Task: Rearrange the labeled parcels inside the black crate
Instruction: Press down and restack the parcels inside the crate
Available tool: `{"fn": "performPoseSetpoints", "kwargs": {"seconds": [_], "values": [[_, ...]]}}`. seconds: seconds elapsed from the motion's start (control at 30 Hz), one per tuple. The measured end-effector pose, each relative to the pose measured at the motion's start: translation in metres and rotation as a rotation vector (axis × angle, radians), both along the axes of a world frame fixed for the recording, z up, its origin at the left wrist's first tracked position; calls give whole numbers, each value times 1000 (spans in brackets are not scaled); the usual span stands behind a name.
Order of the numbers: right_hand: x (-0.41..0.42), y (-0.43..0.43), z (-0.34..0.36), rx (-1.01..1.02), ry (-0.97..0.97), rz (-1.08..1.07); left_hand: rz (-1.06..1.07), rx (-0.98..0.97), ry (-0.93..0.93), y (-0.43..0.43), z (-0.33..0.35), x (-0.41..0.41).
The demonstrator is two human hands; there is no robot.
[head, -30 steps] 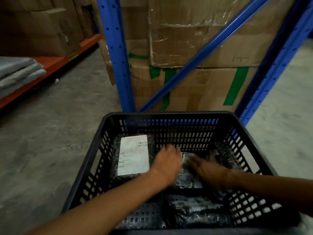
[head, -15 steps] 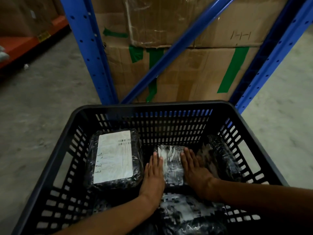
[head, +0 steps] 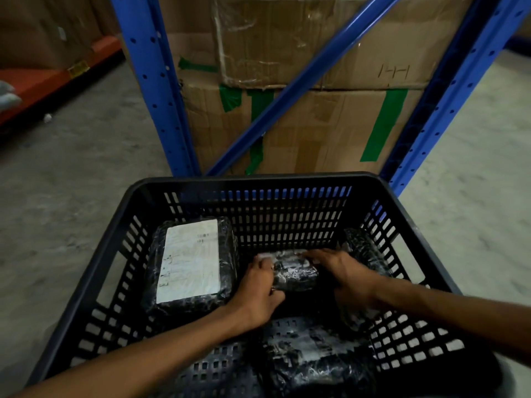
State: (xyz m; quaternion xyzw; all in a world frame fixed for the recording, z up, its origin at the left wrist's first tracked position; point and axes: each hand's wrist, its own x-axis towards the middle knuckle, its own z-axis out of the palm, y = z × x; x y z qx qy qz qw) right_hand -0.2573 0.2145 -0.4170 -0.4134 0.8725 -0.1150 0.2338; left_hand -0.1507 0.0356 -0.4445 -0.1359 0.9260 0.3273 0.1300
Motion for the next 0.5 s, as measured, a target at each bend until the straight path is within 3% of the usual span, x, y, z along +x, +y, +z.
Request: {"fn": "performPoseSetpoints", "kwargs": {"seconds": [0.13,0.23,0.37,0.5], "values": [[-25,8,52,-80,-171,-21,153,82,-19,4,35,8],[-32,13,91,-278,-376,-189,253,256,77,1,71,17],[-28,6,125,-644,-502,-471,482,512,373,-1,106,24],[-15,-17,127,-802,-576,-699,698,683,388,9,123,5]]}}
